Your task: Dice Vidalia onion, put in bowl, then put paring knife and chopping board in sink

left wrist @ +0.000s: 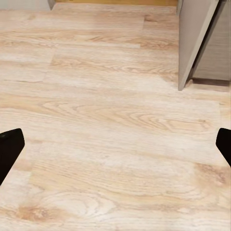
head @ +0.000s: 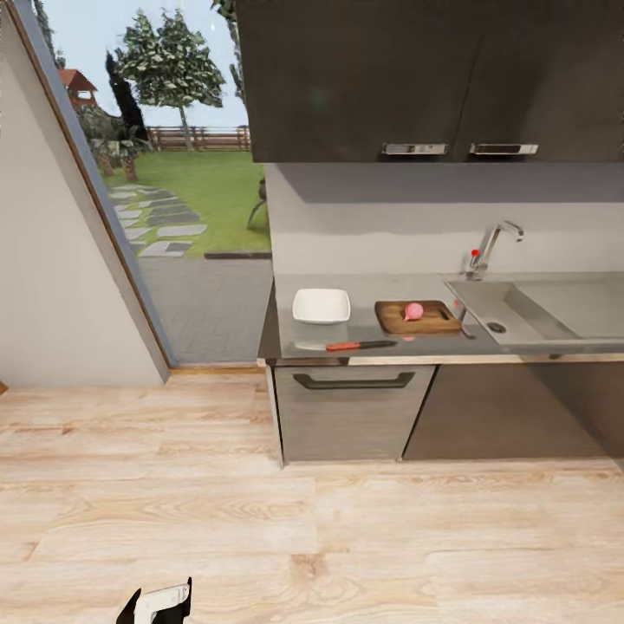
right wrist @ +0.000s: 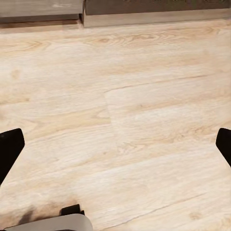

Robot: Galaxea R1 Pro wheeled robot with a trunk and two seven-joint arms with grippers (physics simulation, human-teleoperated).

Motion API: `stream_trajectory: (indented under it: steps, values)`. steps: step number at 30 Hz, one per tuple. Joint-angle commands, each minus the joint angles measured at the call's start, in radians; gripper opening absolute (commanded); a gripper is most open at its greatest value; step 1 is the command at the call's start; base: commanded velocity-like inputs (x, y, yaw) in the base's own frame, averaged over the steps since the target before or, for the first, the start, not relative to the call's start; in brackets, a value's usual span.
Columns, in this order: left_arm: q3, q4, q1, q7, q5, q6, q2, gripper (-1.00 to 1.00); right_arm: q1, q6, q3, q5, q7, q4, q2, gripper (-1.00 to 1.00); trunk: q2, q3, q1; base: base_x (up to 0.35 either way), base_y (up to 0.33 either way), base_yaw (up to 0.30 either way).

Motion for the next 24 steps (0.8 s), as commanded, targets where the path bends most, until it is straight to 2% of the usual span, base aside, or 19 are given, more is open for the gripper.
stream_trajectory:
  steps: [1, 24]
  values:
    - [0.002, 0.004, -0.002, 0.007, -0.007, -0.006, 0.000, 1.00, 0.000, -0.001, 0.000, 0.000, -0.002, -0.002, 0.000, 1.00, -0.002, 0.000, 0.001, 0.000, 0.000, 0.000]
    - [0.002, 0.004, -0.002, 0.007, -0.007, -0.006, -0.001, 1.00, 0.000, -0.001, 0.000, 0.001, -0.002, -0.002, 0.001, 1.00, -0.002, 0.036, 0.001, 0.000, 0.000, 0.000]
